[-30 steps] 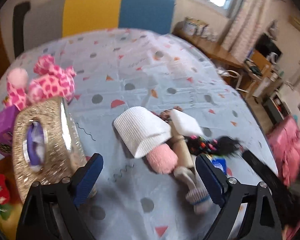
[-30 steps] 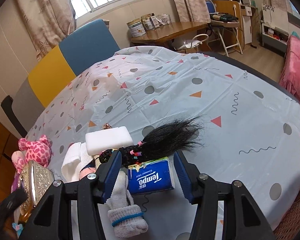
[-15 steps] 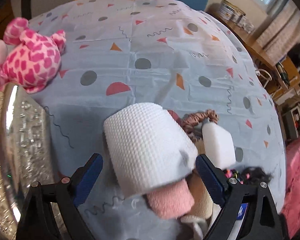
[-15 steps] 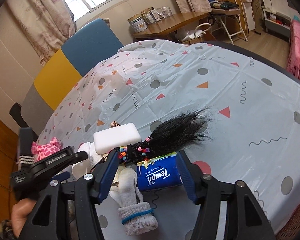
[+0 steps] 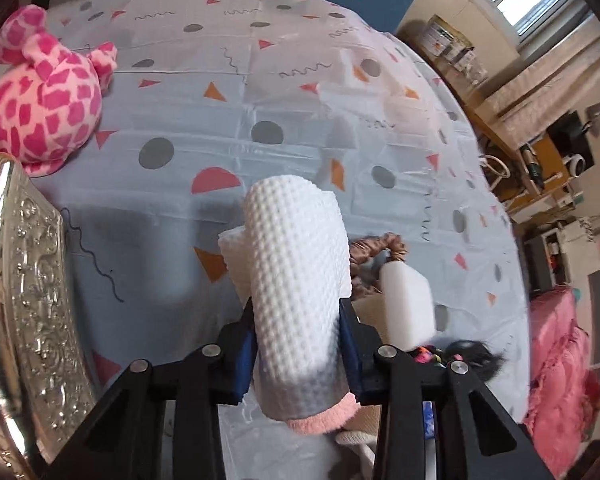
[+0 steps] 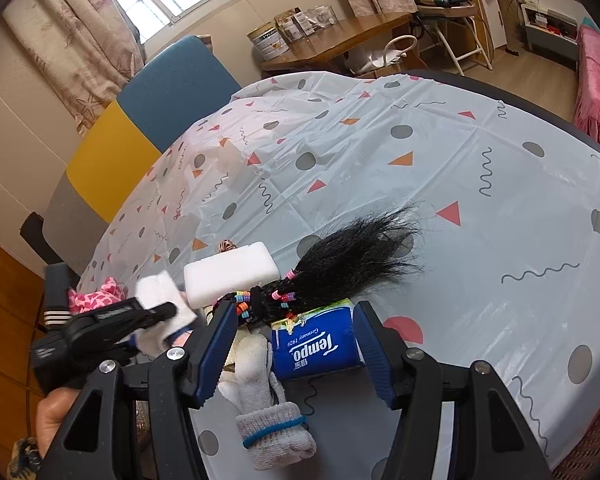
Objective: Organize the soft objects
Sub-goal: 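Grasp the white towel roll with the left gripper and lift it, then carry the white towel to the gold tray while the right gripper grasps the pink dishcloth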
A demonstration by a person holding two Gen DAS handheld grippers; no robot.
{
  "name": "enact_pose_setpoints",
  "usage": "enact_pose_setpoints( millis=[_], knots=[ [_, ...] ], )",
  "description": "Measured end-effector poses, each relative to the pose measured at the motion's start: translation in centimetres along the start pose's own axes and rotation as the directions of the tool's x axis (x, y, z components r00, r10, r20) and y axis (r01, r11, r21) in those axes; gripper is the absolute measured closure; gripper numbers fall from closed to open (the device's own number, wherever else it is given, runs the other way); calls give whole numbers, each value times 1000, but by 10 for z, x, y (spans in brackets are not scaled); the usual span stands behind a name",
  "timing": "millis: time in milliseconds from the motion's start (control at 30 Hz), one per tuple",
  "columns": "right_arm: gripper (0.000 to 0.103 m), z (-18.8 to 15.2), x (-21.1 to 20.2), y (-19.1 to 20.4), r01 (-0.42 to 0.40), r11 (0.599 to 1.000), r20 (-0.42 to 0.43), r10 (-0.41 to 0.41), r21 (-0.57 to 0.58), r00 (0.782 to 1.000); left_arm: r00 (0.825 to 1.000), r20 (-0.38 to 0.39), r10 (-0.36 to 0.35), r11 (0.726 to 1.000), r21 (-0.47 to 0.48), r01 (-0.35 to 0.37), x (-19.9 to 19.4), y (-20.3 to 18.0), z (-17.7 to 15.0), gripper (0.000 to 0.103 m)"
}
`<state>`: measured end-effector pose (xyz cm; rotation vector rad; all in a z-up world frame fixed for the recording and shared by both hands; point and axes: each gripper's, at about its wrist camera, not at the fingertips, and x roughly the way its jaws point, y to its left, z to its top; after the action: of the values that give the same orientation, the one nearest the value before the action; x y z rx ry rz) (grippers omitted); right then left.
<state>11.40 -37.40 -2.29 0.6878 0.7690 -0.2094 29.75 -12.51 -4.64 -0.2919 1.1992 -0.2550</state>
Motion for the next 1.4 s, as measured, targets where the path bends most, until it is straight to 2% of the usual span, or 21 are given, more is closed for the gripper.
enact_pose_setpoints(
  millis=[167,200,267,400,433,467,533,567,600,633,667,700,800,967,1000,1033,1067,1100,1233,1300,1400],
  knots=[
    [42,-1,2,1,8,1000,-11,-8,-11,1000,999,-23,-22,1000,-19,22,-3,3,4,65],
    [42,-1,2,1,13,1000,-11,-13,-14,1000,999,-31,-24,1000,-21,23,-4,3,4,62],
    [42,-2,3,1,16,1000,-11,-17,-15,1000,999,-41,-8,1000,3,9,-6,-1,2,60],
    [42,-2,5,2,22,999,-19,-22,-24,1000,1000,7,26,997,74,-27,-17,-12,2,63],
    [42,-3,5,2,20,999,-20,-20,-27,1000,1000,5,21,997,77,-21,-19,-14,2,70],
    [42,-3,5,3,19,999,-22,-20,-33,1000,999,19,33,994,100,-35,-21,-17,2,87],
    [42,-4,7,5,21,999,-25,-22,-47,999,996,47,81,978,189,-88,-22,-28,0,92],
    [42,-4,7,6,19,998,-28,-21,-51,999,996,34,82,979,186,-87,-20,-27,0,89],
    [42,-4,8,7,15,998,-32,-17,-53,999,996,7,86,982,170,-85,-16,-24,1,77],
    [42,-4,8,7,12,998,-37,-14,-53,999,995,-14,94,985,145,-91,-13,-19,1,64],
    [42,-5,8,7,13,999,-38,-15,-53,999,993,-14,114,987,119,-112,-12,-15,1,38],
    [42,-5,8,6,13,999,-39,-15,-52,999,991,-7,134,987,95,-133,-12,-10,0,28],
    [42,-4,10,5,9,999,-48,-11,-44,999,991,6,132,991,27,-132,-17,0,1,28],
    [42,-5,9,5,4,999,-55,-6,-42,998,987,-24,161,987,14,-160,-7,-2,0,21],
    [42,-5,9,5,2,999,-55,-4,-41,998,987,-37,156,988,-4,-156,-4,-2,-2,26],
    [42,-5,9,4,1,999,-56,-3,-39,998,987,-46,154,987,-31,-155,1,2,-4,35],
    [42,-5,10,4,1,999,-59,-3,-36,998,987,-42,158,987,-37,-159,2,2,-6,71],
    [42,-5,10,3,0,1000,-61,-2,-32,998,986,-35,161,986,-31,-163,3,2,-6,99],
    [42,-5,11,4,-3,999,-65,1,-32,998,996,4,85,996,24,-85,-6,-13,-6,99],
    [42,-5,11,5,-3,999,-64,0,-38,998,997,37,62,994,83,-65,-13,-26,-5,99],
    [42,-5,10,5,-5,999,-61,2,-39,998,998,67,13,993,117,-21,-27,-35,-3,99]
  ],
)
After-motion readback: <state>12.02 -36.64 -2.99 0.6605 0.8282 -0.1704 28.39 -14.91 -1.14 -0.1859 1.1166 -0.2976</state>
